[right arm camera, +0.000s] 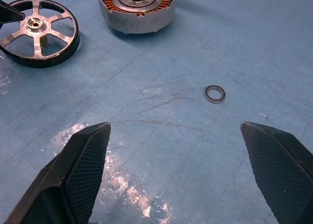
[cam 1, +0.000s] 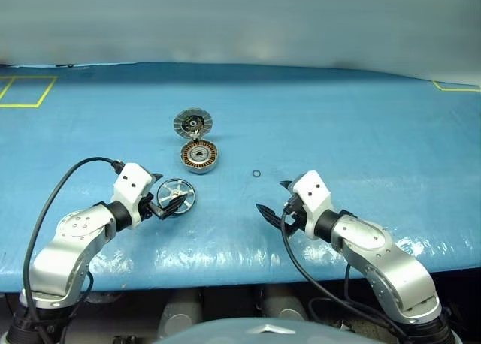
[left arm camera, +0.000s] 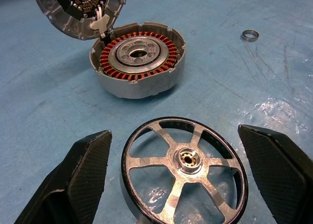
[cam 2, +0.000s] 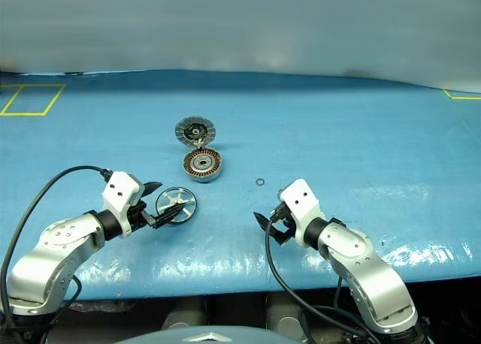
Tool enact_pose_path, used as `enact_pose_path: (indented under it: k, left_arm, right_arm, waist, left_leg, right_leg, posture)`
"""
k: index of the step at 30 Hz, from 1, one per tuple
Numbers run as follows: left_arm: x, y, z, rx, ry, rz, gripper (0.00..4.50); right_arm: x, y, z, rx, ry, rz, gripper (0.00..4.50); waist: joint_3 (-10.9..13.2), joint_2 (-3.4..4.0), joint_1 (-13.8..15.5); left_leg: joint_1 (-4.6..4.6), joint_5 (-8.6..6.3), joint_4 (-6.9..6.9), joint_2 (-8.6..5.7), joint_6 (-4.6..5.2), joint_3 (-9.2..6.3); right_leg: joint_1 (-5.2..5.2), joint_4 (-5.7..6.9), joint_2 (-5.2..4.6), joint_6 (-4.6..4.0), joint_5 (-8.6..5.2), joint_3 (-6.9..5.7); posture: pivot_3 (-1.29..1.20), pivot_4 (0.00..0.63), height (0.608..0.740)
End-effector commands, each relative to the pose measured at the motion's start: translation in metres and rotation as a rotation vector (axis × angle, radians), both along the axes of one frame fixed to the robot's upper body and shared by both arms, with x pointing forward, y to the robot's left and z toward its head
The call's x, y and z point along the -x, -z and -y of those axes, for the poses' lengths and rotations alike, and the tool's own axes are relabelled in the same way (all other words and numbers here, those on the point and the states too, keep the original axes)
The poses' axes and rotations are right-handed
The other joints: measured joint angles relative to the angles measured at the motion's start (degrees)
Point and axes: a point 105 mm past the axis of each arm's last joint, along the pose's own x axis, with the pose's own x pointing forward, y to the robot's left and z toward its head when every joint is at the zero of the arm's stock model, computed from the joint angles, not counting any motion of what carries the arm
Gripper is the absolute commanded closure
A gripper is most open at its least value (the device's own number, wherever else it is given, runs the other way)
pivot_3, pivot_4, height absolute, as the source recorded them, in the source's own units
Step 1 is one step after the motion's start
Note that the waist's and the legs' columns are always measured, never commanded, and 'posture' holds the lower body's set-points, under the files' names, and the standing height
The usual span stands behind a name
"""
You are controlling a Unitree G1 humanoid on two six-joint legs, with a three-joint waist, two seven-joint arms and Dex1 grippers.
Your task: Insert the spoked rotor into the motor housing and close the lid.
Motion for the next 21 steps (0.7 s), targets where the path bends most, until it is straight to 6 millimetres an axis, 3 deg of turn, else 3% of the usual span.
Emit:
enact_pose_path:
  k: [1,21]
  left_arm:
    - [-0.002,-0.0052,-0.0004,-0.013,-0.004,0.03,0.0]
    - [-0.0041,-0.0049,-0.0014,-0.027,0.001,0.026,0.0]
  right_arm:
    - [-0.0006,-0.0084,-0.0028,-0.001,-0.014,0.043,0.01]
    - [-0.0032,-0.0081,-0.0027,0.008,-0.004,0.053,0.01]
  waist:
    - [0.0,0.0,0.0]
    - [0.0,0.0,0.0]
  left_leg:
    - [0.0,0.0,0.0,0.0,0.0,0.0]
    - [0.01,0.0,0.01,0.0,0.0,0.0]
  right_leg:
    - [0.0,0.0,0.0,0.0,0.0,0.0]
    - [0.01,0.01,0.0,0.01,0.01,0.0]
  posture:
    - [0.0,0.15,0.74]
    - [0.0,0.15,0.74]
